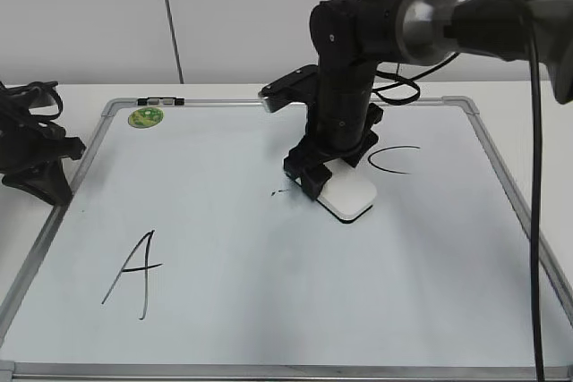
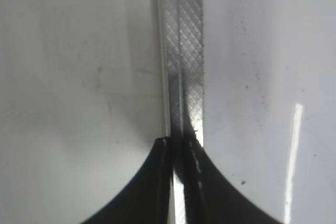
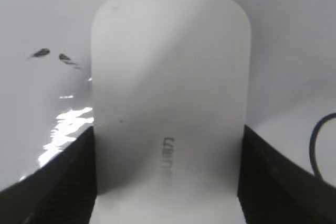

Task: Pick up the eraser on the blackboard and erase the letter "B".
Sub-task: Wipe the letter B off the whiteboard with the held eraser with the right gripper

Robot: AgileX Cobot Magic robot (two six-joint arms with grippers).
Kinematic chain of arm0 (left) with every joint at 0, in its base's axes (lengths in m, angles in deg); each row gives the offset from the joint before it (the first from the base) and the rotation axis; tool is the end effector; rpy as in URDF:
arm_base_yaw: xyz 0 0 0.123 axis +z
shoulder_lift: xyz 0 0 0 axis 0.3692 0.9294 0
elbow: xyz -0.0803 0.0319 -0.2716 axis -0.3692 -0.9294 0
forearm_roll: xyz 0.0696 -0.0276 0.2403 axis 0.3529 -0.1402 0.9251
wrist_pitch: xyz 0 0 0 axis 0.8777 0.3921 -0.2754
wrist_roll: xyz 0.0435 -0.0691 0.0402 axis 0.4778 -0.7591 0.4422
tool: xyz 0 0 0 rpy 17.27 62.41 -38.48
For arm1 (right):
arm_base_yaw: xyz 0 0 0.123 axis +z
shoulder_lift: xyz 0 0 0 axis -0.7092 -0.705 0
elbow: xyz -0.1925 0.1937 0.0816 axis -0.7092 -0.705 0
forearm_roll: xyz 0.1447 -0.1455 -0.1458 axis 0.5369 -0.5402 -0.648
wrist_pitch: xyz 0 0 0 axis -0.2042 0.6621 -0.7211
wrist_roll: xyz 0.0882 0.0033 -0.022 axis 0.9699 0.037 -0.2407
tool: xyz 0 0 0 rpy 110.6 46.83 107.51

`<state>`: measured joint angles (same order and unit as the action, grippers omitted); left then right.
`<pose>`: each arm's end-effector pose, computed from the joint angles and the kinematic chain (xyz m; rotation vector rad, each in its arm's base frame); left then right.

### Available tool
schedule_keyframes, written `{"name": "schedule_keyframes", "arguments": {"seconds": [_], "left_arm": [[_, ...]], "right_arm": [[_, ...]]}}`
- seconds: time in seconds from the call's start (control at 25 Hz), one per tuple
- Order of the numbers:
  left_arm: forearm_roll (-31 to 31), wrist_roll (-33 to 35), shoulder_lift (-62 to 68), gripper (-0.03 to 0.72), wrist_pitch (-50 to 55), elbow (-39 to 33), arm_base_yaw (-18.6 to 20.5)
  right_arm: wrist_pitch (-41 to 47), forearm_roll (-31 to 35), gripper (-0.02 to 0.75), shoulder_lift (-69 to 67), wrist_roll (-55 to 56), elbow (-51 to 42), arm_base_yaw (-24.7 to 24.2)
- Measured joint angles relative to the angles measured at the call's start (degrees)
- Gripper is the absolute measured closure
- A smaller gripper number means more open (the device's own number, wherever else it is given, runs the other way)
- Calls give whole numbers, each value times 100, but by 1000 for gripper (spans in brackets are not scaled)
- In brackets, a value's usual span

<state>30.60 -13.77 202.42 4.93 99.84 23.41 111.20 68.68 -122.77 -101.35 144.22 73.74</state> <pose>0.4089 -0.0071 0.1271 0.0444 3.0382 -0.3256 0.4184 0.2239 0.1580 -1.0609 2.7885 -0.0274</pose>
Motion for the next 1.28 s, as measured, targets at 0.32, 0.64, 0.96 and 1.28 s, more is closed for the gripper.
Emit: {"name": "schedule_keyframes", "arguments": {"seconds": [0.32,0.64,0.96,1.28], "left_arm": [[10,0,0,676,0,0,0],[10,0,0,676,12,10,0],[10,0,0,676,12,10,0],[10,0,0,676,12,10,0]], "right_arm": [[22,208,189,0,9,8,-35],[85,706,189,-3,-64,8,104],[98,774,189,-3,-179,8,758],[50,674,189,-3,-234,8,965]]}}
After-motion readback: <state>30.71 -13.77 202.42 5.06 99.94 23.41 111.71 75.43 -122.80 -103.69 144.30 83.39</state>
